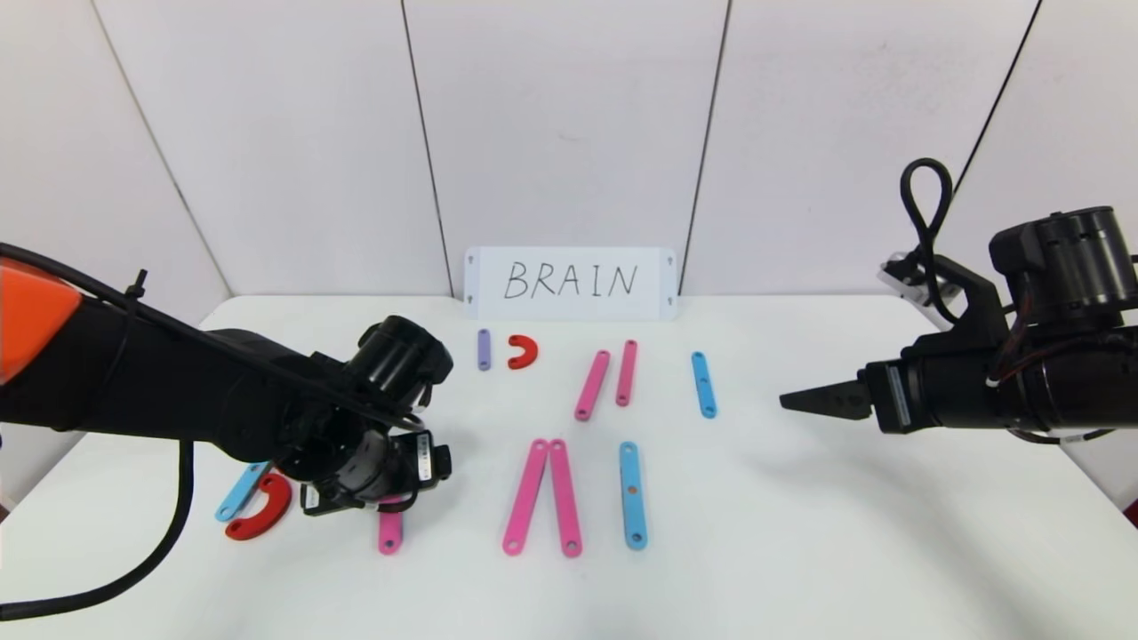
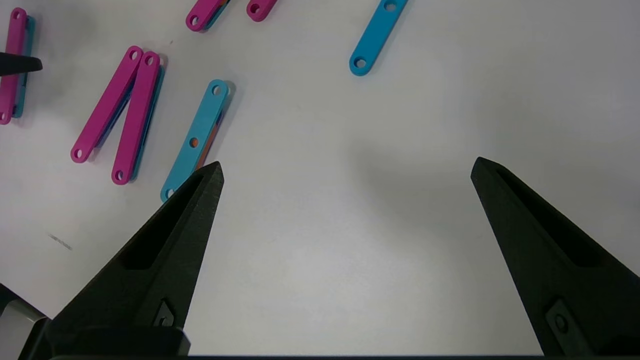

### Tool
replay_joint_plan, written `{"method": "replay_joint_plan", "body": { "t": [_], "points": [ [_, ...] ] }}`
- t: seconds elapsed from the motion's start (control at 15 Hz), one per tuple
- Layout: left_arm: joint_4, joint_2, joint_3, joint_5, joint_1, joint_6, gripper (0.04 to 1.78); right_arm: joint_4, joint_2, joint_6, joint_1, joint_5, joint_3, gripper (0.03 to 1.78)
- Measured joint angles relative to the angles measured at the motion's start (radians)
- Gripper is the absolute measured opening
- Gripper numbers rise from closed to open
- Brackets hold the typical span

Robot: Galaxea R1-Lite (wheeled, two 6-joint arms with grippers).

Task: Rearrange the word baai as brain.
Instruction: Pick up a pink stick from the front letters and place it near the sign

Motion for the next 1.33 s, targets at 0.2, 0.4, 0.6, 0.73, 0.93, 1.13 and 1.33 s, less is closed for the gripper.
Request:
{"method": "replay_joint_plan", "body": {
  "t": [0.2,0.4,0.6,0.73,0.93,1.13,1.33],
  "points": [
    [-0.012,0.009,0.009,-0.015,0.009,0.001,1.67,0.000,0.001,0.000,0.000,0.000,0.000,1.74],
    [-0.014,0.021,0.007,-0.018,0.015,0.002,1.37,0.001,0.001,0.000,-0.001,-0.001,0.000,1.74],
    [-0.014,0.029,0.007,-0.018,0.017,0.002,0.83,0.001,0.002,0.000,-0.001,-0.001,0.001,1.74],
    [-0.014,0.032,0.006,-0.018,0.017,0.002,0.49,0.001,0.002,0.000,-0.001,-0.001,0.002,1.74],
    [-0.014,0.035,0.010,-0.018,0.019,0.002,0.30,0.001,0.003,0.000,-0.001,-0.001,0.002,1.74],
    [-0.013,0.030,0.010,-0.018,0.027,0.008,0.30,0.001,0.003,0.000,0.000,-0.001,0.002,1.74],
    [-0.029,0.010,0.002,-0.036,0.043,0.037,0.30,0.001,0.003,0.000,0.000,0.000,0.004,1.74]
  ]
}}
